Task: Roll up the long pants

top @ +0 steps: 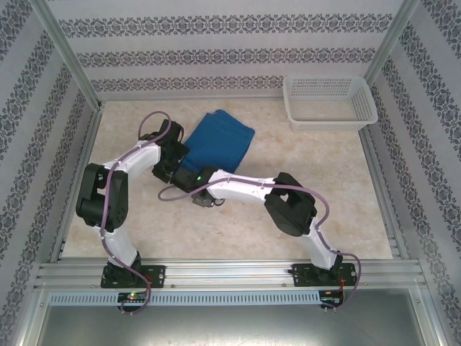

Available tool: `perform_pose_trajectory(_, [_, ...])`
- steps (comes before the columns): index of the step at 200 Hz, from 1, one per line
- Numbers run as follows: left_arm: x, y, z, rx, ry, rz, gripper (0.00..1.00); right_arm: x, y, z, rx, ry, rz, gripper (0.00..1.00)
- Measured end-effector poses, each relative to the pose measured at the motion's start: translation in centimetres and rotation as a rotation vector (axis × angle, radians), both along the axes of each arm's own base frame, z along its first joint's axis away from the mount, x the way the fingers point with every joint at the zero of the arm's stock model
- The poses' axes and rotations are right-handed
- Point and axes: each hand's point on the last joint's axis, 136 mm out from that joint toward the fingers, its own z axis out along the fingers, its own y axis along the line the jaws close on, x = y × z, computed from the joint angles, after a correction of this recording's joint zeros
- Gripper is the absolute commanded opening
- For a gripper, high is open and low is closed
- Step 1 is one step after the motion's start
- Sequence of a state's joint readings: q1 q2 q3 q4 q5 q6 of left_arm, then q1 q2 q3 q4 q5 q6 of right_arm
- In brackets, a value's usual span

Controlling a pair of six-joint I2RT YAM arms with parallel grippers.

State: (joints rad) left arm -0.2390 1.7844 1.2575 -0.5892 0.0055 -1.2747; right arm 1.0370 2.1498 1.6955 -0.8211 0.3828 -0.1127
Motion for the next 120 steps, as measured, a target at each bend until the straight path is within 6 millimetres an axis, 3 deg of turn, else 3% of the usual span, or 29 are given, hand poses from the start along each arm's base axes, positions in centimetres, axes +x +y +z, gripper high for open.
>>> perform_pose_trajectory(30, [0.7, 0.2, 2.8, -0.002, -0.069, -0.004, 1.00, 0.3, -0.4, 0.2, 0.168, 0.198, -0.093, 0.00])
perform_pose_trajectory(52, [0.8, 0.2, 3.8, -0.008, -0.094, -0.004, 1.00, 0.2, -0.2, 0.6, 0.300, 0.364, -0.160, 0.00])
perform_pose_trajectory(87, [0.1, 0.4, 2.8, -0.003, -0.071, -0.005, 1.00, -0.3, 1.0, 2.3, 0.493, 0.577, -0.235, 0.00])
perform_pose_trajectory(120, [-0.2, 0.4, 2.1, -0.002, -0.055, -0.005, 1.00, -2.5, 2.7, 4.2, 0.610, 0.775, -0.248, 0.00])
